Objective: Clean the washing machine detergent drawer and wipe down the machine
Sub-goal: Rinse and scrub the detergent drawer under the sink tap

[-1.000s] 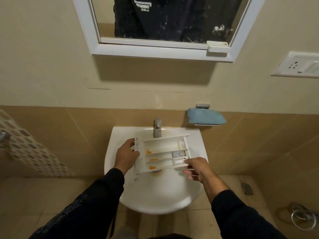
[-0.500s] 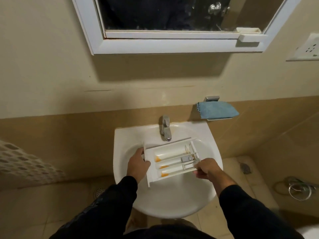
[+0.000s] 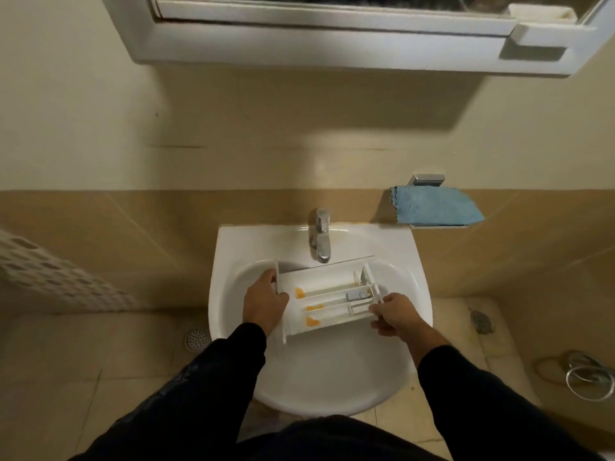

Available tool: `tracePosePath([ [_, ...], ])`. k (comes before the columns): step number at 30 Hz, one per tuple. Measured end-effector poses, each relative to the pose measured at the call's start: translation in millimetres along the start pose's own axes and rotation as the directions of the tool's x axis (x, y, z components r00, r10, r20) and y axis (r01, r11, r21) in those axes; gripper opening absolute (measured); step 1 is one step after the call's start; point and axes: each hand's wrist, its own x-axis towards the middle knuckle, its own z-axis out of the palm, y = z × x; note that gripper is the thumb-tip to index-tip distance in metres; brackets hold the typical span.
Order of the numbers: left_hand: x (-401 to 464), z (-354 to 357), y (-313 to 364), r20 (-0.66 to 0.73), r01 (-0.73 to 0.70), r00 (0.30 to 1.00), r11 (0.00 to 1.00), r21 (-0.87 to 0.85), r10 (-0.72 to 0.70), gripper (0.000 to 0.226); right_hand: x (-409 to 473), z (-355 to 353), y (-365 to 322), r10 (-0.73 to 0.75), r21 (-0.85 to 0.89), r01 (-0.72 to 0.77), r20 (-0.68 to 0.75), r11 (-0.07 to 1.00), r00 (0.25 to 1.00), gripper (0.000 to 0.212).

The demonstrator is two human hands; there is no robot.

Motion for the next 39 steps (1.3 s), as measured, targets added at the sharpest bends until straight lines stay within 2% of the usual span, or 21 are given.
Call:
tracePosePath([
  [3,-0.2,8.5,0.4,-0.026,0.029,0.999,0.999,-0.013,-0.030,0.052,4.5,-5.7,-0.4,0.008,-0.156,-0.003,0.029,0.988,1.000,0.019],
  [5,-1.2,15.2,-0.9,-0.053,0.047,0.997,0.998,-0.032,-0.049,0.054,5.6,-12.0,-3.8,0.012,-0.338,-0.004,0.021,0.941,1.000,0.028],
  [8,-3.3,23.8,-2.0,-0.088,0.073,0.993,0.996,-0.054,-0.077,0.053,5.3,-21.1,-19.3,-0.089,-0.704,0.051,-0.018,0.708,0.996,0.039],
  [9,-3.8,25.6,-1.9,-0.097,0.076,0.992,0.995,-0.058,-0.082,0.053,3.8,-21.9,-27.1,-0.134,-0.775,0.053,-0.042,0.629,0.990,0.043],
  [11,-5.8,27.4,-1.8,-0.115,0.075,0.990,0.996,-0.050,-0.080,0.052,-2.3,-20.9,-47.8,-0.231,-0.828,0.061,-0.084,0.558,0.969,0.044],
  [13,-7.1,27.9,-1.7,-0.133,0.053,0.990,0.998,0.018,-0.050,0.052,-5.0,-16.2,-70.8,-0.313,-0.808,0.143,-0.053,0.571,0.948,0.037],
  [14,-8.4,27.7,-1.2,-0.138,0.036,0.990,0.996,0.077,-0.025,0.053,-3.9,-12.1,-80.9,-0.350,-0.761,0.214,-0.019,0.613,0.936,0.036],
  [17,-9.5,26.0,-0.4,-0.136,-0.035,0.989,0.976,0.214,0.065,0.056,-2.5,2.4,-109.8,-0.438,-0.443,0.429,0.088,0.787,0.895,0.043],
  [19,-6.9,25.2,-0.1,-0.121,-0.082,0.985,0.950,0.302,0.124,0.058,-3.8,11.3,-129.5,-0.493,-0.275,0.504,0.114,0.818,0.863,0.046],
  [20,-4.9,25.2,-0.4,-0.112,-0.092,0.984,0.940,0.330,0.136,0.058,-4.8,15.4,-139.9,-0.513,-0.255,0.528,0.126,0.810,0.849,0.049],
  [22,-1.0,25.0,0.2,-0.091,-0.091,0.987,0.932,0.350,0.131,0.060,-8.0,23.3,-158.9,-0.554,-0.302,0.571,0.147,0.764,0.819,0.051],
  [25,4.0,25.6,0.8,-0.067,-0.099,0.989,0.917,0.385,0.135,0.059,-7.2,35.2,-174.0,-0.605,-0.421,0.607,0.157,0.674,0.780,0.031],
  [27,6.7,24.6,2.0,-0.068,-0.106,0.987,0.909,0.404,0.145,0.059,-4.8,40.4,-177.3,-0.621,-0.446,0.608,0.138,0.657,0.772,0.022],
  [30,9.1,23.0,10.6,-0.081,-0.190,0.964,0.873,0.449,0.252,0.056,-4.0,41.9,-179.6,-0.607,-0.430,0.591,0.117,0.683,0.786,0.016],
  [33,13.3,22.3,26.6,-0.038,-0.346,0.909,0.802,0.488,0.415,0.044,-3.5,41.9,-180.7,-0.577,-0.411,0.567,0.114,0.714,0.809,0.025],
  [35,18.8,23.8,39.2,-0.016,-0.368,0.910,0.826,0.427,0.414,0.041,-4.0,42.4,-180.2,-0.566,-0.427,0.554,0.113,0.715,0.817,0.020],
  [37,26.1,28.4,49.4,-0.010,-0.326,0.935,0.871,0.367,0.354,0.041,-5.4,42.5,-181.1,-0.555,-0.456,0.540,0.115,0.707,0.824,0.015],
  [39,31.6,32.6,53.3,-0.013,-0.301,0.942,0.861,0.411,0.336,0.041,-4.4,42.4,-182.3,-0.533,-0.459,0.527,0.128,0.716,0.836,0.019],
])
